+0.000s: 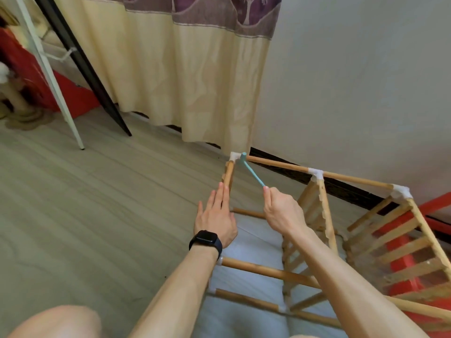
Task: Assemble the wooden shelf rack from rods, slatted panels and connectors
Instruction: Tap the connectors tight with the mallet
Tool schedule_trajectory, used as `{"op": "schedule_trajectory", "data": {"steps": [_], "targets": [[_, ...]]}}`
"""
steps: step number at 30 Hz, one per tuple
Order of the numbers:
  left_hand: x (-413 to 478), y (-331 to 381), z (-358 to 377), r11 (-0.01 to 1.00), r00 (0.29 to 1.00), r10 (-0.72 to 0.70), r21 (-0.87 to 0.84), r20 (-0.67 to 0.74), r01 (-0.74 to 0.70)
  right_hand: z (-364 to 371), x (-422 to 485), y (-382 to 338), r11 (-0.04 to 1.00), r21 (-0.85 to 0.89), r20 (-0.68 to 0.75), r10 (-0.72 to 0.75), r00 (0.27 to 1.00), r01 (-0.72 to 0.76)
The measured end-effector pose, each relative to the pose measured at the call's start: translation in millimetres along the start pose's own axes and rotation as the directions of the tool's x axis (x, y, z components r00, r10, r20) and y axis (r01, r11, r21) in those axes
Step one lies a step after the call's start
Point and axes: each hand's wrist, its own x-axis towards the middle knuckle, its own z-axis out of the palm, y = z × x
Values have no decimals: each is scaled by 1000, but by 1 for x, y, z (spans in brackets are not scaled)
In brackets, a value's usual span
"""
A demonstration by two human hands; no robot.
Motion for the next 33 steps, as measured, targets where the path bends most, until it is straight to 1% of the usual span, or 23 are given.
{"op": "schedule_trajectory", "data": {"steps": [4,6,8,12,15,17,19,20,22,23,24,25,26,27,28,29,30,31,32,33], "targets": [[0,-1,1,1000,1000,-2,-13,4,2,7,26,-14,999,-15,-43,-36,998,35],[0,-1,2,1000,1000,-2,-17,4,2,9,34,-19,999,-22,-38,-35,999,34],[0,-1,2,1000,1000,1,-15,0,-1,11,43,-21,998,-64,-11,-22,1000,21],[0,-3,3,1000,1000,16,-18,2,-16,14,55,-20,980,-200,128,52,990,-25],[-1,-3,4,1000,1000,21,-18,3,-21,6,62,-20,971,-240,108,29,994,-2],[0,-3,4,999,1000,25,-21,-3,-25,-5,68,-24,967,-251,39,-21,999,30],[0,-3,5,1000,1000,24,-19,-8,-24,-18,72,-32,980,-187,-103,-93,990,72],[0,-3,6,1000,1000,21,-17,-8,-21,-24,73,-37,988,-115,-203,-122,971,100],[0,-3,7,1000,1000,16,-19,-11,-17,-32,69,-46,981,94,-422,-117,899,172],[0,-2,7,1000,1000,17,-19,-9,-17,-31,66,-48,963,174,-498,-93,862,205],[1,-2,7,1000,1000,19,-17,-8,-19,-26,65,-48,960,198,-498,-74,864,196],[1,-3,7,1000,1000,20,-19,-7,-21,-19,65,-46,977,147,-420,-82,904,157],[0,-3,7,1000,1000,21,-24,-8,-21,-8,66,-43,997,17,-244,-75,967,82],[-1,-3,7,999,1000,20,-26,-10,-20,1,65,-41,987,-159,-18,-17,1000,14],[-2,-2,7,999,1000,20,-25,-11,-21,6,65,-39,958,-286,133,57,990,-17],[-2,-2,6,1000,1000,22,-22,-9,-22,6,65,-38,950,-312,172,65,983,-8],[-2,-2,6,1000,1000,24,-16,-4,-24,5,66,-39,972,-237,115,25,993,3],[-2,-2,6,1000,1000,23,-8,-7,-23,1,69,-42,993,-112,-10,-32,999,30],[-1,-2,6,1000,1000,23,-5,-13,-23,-2,70,-46,997,26,-156,-65,986,70],[0,-2,6,1000,1000,22,-9,-11,-22,-7,70,-51,977,173,-289,-71,955,125]]}}
